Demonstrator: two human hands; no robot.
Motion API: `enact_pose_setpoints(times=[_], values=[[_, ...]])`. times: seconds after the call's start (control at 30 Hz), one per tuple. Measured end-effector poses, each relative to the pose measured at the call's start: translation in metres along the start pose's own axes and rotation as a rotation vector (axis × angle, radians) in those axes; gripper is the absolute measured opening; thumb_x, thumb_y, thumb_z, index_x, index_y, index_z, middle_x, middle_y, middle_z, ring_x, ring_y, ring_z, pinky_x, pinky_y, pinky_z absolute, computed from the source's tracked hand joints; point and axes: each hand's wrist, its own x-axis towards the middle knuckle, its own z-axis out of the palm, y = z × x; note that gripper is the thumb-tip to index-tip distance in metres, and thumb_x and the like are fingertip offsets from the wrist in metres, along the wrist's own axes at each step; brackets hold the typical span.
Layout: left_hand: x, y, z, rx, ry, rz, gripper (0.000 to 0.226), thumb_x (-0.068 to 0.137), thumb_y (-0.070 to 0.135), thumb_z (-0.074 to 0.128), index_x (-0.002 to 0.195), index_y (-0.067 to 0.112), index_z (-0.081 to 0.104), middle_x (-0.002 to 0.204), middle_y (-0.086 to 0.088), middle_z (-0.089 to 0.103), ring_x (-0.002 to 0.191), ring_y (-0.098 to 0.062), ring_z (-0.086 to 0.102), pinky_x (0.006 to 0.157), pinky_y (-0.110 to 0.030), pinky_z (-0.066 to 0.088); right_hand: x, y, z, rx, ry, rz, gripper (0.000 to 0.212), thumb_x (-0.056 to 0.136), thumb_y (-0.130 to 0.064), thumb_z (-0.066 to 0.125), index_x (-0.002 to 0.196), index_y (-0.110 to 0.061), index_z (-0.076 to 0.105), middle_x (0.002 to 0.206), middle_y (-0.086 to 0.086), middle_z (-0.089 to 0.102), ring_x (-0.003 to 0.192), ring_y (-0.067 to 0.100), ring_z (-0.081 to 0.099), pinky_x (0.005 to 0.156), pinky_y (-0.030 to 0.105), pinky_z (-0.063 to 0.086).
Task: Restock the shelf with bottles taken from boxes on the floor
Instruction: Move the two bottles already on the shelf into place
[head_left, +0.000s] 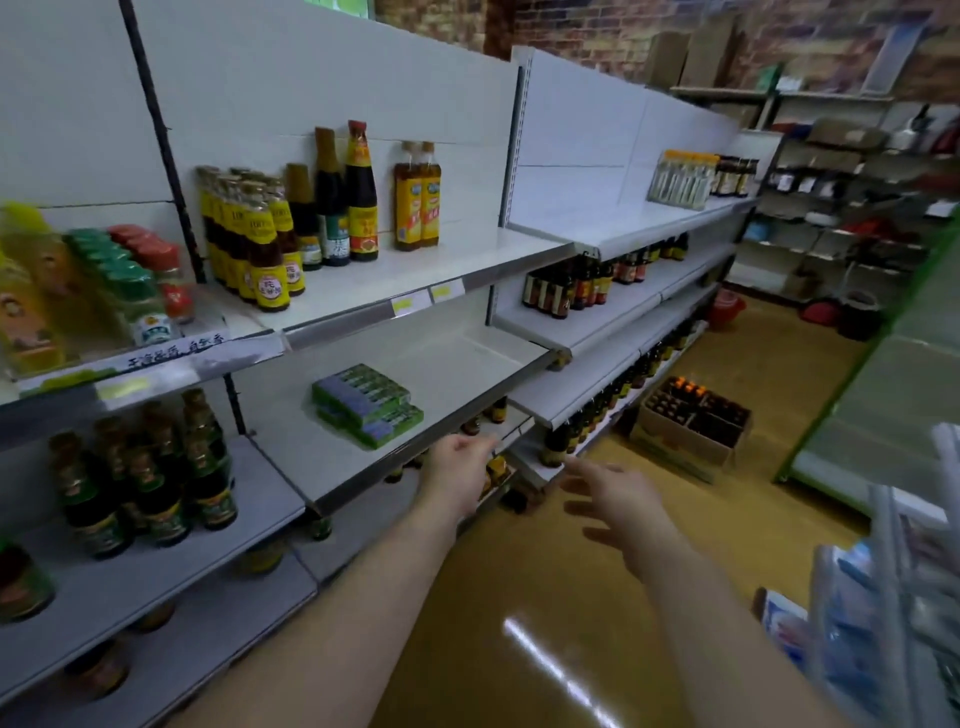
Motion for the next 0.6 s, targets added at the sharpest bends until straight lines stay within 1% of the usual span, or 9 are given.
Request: enact_pose_setpoints(times=[0.1, 0.13, 0.23, 0.33, 0.4, 0.43, 0.47, 0.53, 0.6], values=[[0.042, 0.01, 0.022, -0.011, -0.023, 0.022, 0.027, 0.099, 0.04, 0.061, 0.114, 0.018, 0.063, 0.1, -0.001, 0.066, 0.093, -0.019, 0.063, 0.083, -0.041, 0.055, 0.043, -0.016, -0.01, -0.014, 0.03, -0.001, 0.028, 0.097, -0.044, 0.066, 0.114, -0.022, 0.068, 0.107, -0.001, 0.073, 0.096, 0.02, 0.07, 0.093, 0.048, 0.054], [0.059, 0.015, 0.027, -0.008, -0.023, 0.034, 0.027, 0.099, 0.04, 0.061, 0.113, 0.018, 0.064, 0.099, -0.001, 0.066, 0.09, -0.019, 0.063, 0.079, -0.039, 0.055, 0.06, -0.024, -0.011, -0.019, 0.037, 0.001, 0.026, 0.097, -0.044, 0.066, 0.111, -0.022, 0.069, 0.106, -0.001, 0.073, 0.096, 0.02, 0.07, 0.093, 0.049, 0.054], [0.112, 0.034, 0.037, 0.0, 0.005, 0.055, 0.027, 0.098, 0.039, 0.062, 0.109, 0.015, 0.065, 0.096, -0.003, 0.067, 0.08, -0.018, 0.062, 0.058, -0.028, 0.046, 0.11, -0.051, -0.005, -0.039, 0.046, -0.016, 0.023, 0.098, -0.043, 0.065, 0.106, -0.023, 0.071, 0.103, -0.002, 0.075, 0.096, 0.022, 0.071, 0.093, 0.048, 0.056], [0.165, 0.059, 0.039, -0.024, 0.042, 0.036, 0.024, 0.095, 0.036, 0.063, 0.104, 0.015, 0.066, 0.101, -0.008, 0.07, 0.085, -0.02, 0.064, 0.051, -0.023, 0.046, 0.157, -0.079, 0.012, -0.049, 0.025, -0.018, 0.023, 0.098, -0.043, 0.066, 0.103, -0.021, 0.072, 0.1, -0.001, 0.076, 0.095, 0.022, 0.072, 0.09, 0.047, 0.057], [0.197, 0.076, 0.039, 0.007, 0.068, 0.059, 0.02, 0.094, 0.037, 0.063, 0.094, 0.018, 0.067, 0.098, -0.006, 0.071, 0.092, -0.026, 0.068, 0.066, -0.031, 0.054, 0.184, -0.095, 0.023, -0.045, 0.006, -0.028, 0.023, 0.097, -0.04, 0.067, 0.102, -0.019, 0.072, 0.099, 0.002, 0.076, 0.093, 0.022, 0.072, 0.086, 0.045, 0.058], [0.211, 0.084, 0.04, 0.012, 0.089, 0.072, 0.019, 0.093, 0.037, 0.064, 0.091, 0.018, 0.067, 0.096, -0.005, 0.071, 0.094, -0.028, 0.068, 0.078, -0.039, 0.057, 0.198, -0.103, 0.028, -0.04, -0.001, -0.035, 0.022, 0.097, -0.039, 0.067, 0.102, -0.018, 0.073, 0.099, 0.003, 0.076, 0.093, 0.023, 0.073, 0.085, 0.044, 0.057], [0.224, 0.092, 0.04, 0.008, 0.102, 0.082, 0.019, 0.093, 0.036, 0.064, 0.091, 0.017, 0.067, 0.096, -0.005, 0.07, 0.095, -0.029, 0.068, 0.084, -0.044, 0.056, 0.211, -0.11, 0.032, -0.035, -0.005, -0.042, 0.022, 0.098, -0.038, 0.067, 0.103, -0.018, 0.073, 0.099, 0.004, 0.076, 0.094, 0.025, 0.073, 0.083, 0.043, 0.058], [0.245, 0.103, 0.041, -0.004, 0.098, 0.097, 0.021, 0.094, 0.038, 0.065, 0.098, 0.017, 0.067, 0.1, -0.005, 0.069, 0.095, -0.027, 0.067, 0.079, -0.043, 0.056, 0.234, -0.125, 0.038, -0.022, -0.024, -0.049, 0.02, 0.098, -0.037, 0.066, 0.105, -0.019, 0.071, 0.102, 0.003, 0.074, 0.098, 0.026, 0.073, 0.08, 0.04, 0.059], [0.26, 0.109, 0.041, -0.016, 0.076, 0.107, 0.022, 0.096, 0.04, 0.063, 0.102, 0.019, 0.065, 0.103, -0.003, 0.068, 0.094, -0.023, 0.066, 0.074, -0.039, 0.054, 0.255, -0.138, 0.044, -0.019, -0.05, -0.067, 0.022, 0.098, -0.04, 0.066, 0.108, -0.02, 0.069, 0.106, 0.001, 0.073, 0.097, 0.025, 0.073, 0.084, 0.042, 0.06]])
